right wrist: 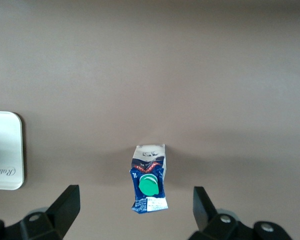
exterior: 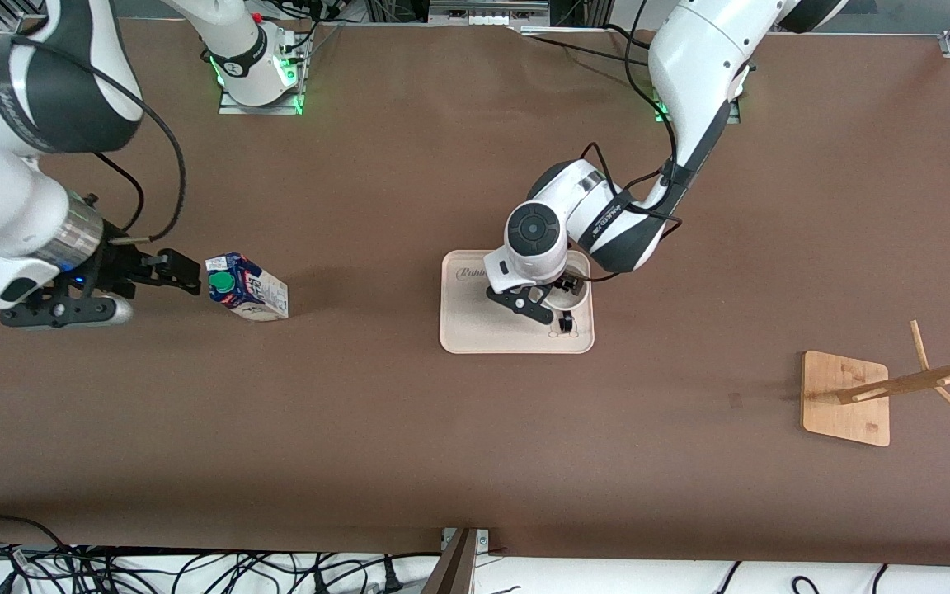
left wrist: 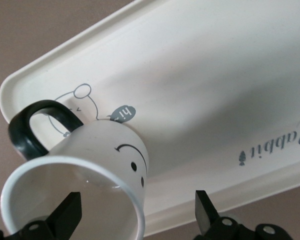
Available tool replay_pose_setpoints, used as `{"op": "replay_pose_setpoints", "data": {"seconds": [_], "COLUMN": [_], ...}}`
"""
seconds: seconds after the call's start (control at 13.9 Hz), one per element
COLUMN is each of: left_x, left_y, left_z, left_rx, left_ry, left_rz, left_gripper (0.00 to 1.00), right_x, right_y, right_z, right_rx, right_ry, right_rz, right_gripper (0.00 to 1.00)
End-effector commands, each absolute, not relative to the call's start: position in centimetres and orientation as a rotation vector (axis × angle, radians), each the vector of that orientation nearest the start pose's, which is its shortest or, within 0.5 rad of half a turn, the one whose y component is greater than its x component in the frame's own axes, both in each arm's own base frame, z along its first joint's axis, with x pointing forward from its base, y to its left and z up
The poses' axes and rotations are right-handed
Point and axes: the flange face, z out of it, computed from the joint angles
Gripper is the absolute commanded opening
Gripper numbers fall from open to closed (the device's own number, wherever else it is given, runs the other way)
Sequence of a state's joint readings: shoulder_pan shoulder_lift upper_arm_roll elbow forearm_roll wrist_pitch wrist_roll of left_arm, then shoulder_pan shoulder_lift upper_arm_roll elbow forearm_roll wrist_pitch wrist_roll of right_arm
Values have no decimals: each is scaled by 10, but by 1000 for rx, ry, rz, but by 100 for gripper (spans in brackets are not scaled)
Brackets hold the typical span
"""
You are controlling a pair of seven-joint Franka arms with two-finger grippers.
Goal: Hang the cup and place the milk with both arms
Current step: 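Set the carton down with the right gripper while the left gripper grasps the mug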
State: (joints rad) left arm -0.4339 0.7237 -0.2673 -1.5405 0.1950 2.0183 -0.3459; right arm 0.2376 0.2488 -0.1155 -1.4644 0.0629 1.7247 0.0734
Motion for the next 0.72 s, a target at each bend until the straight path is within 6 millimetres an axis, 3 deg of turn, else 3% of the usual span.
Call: {"op": "replay_pose_setpoints", "data": {"seconds": [0.0,0.07,0.29,0.5,0.65], "left_x": [547,550,551,548,558], "left_y": [-415,-412,-412,-417,-418], "left_z": [217,221,224,226,236], "left_rx": [-2955,-2959,-2972,-2978,-2994], "left_ry": [597,586,494,453,442], "left_rz": [260,251,239,234,201], "left_gripper": [100,70,4,0,0], "right_x": [596,582,565,570,575], "right_y": [77,72,58,53,46], "right_z": [571,571,572,573,566], "right_rx": [-3106,-3105,-3103,-3119,-3159], "right_ry": [-36,-28,-15,-16,-10], "right_rz": [14,21,0,-17,-1], "right_gripper": [100,100,100,100,100]}}
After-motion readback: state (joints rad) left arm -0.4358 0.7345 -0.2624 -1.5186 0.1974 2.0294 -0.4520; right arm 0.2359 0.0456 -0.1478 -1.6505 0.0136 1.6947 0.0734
